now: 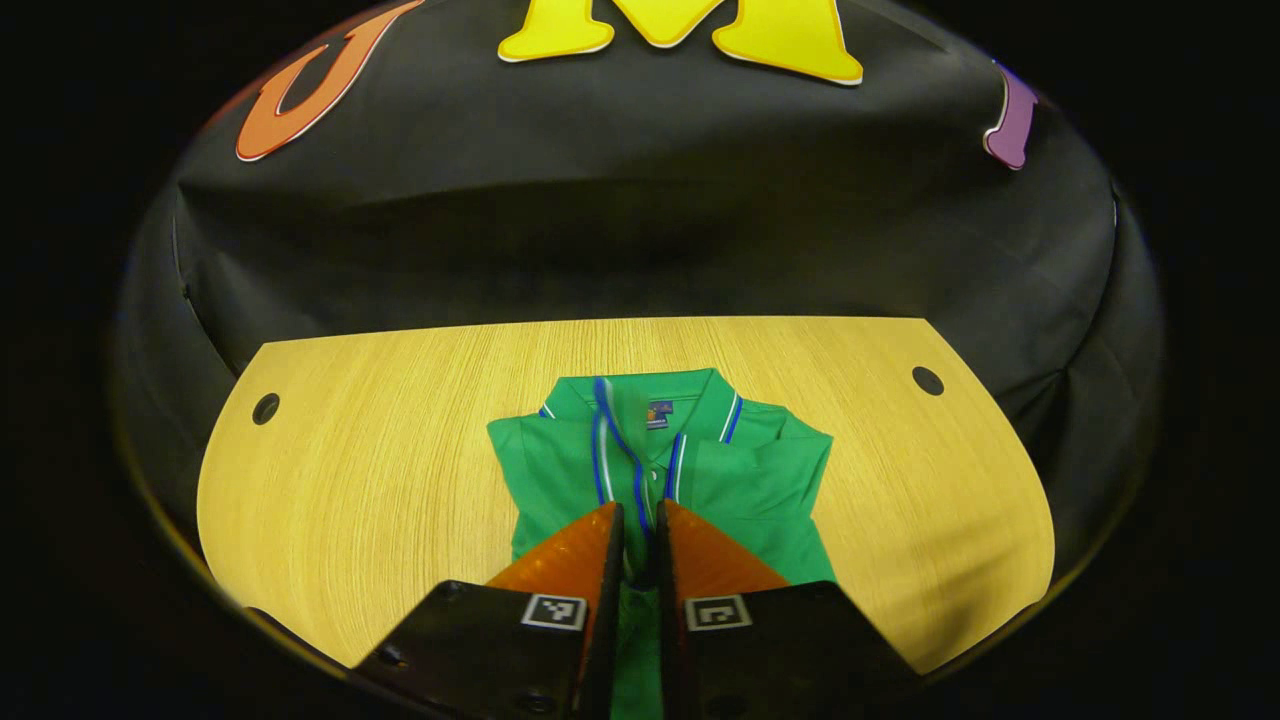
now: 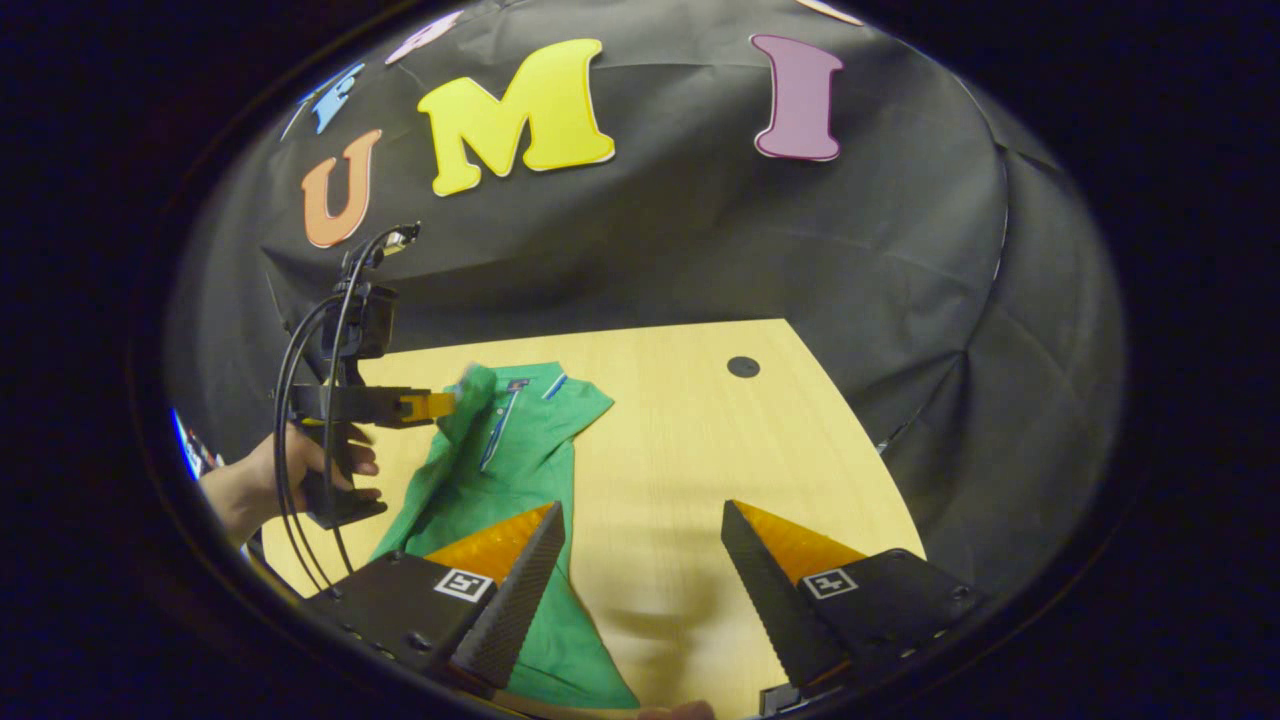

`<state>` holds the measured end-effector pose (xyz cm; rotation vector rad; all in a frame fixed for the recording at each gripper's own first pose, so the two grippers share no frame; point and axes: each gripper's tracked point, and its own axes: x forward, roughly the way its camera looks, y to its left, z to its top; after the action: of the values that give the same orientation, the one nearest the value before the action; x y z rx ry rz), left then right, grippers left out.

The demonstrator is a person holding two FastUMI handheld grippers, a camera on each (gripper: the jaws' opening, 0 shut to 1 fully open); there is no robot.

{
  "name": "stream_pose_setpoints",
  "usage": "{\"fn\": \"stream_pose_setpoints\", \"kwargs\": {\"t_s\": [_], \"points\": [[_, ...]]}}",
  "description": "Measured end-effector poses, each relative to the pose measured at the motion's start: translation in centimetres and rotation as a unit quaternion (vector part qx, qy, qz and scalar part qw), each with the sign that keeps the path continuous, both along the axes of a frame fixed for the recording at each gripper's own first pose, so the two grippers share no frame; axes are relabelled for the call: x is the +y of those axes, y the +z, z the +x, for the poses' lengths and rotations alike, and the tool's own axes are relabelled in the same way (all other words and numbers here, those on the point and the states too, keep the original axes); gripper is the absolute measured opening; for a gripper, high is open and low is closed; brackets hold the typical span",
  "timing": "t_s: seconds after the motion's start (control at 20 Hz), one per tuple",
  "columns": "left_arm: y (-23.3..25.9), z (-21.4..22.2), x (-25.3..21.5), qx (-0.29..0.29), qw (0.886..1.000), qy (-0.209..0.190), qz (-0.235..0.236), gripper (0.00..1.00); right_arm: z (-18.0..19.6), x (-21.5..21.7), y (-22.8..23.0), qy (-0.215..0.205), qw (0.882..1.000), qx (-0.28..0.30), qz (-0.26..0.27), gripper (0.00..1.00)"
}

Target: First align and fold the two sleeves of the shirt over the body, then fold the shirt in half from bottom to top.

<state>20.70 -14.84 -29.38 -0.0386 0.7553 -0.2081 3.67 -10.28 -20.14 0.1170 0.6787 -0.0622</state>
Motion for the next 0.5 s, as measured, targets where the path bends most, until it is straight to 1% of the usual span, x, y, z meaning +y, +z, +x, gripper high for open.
{"fn": "stream_pose_setpoints", "kwargs": {"t_s": [0.1, 0.15, 0.3, 0.5], "points": [[0.7, -0.8, 0.2, 0.003, 1.0, 0.012, -0.011, 0.75, 0.1, 0.2, 0.0, 0.004, 1.0, -0.002, 0.001, 0.96], [0.9, -1.5, 0.6, 0.002, 1.0, 0.019, -0.013, 1.0, 0.2, 1.2, 0.7, 0.007, 1.0, -0.005, 0.001, 0.96], [2.5, -3.6, 2.2, -0.016, 0.999, 0.035, -0.014, 1.0, 0.4, 2.5, 1.3, 0.03, 0.999, -0.017, -0.004, 0.96], [4.9, -8.7, 5.7, -0.043, 0.998, 0.052, -0.015, 1.0, -0.9, 3.7, 1.0, 0.063, 0.998, -0.021, -0.024, 0.96]]}}
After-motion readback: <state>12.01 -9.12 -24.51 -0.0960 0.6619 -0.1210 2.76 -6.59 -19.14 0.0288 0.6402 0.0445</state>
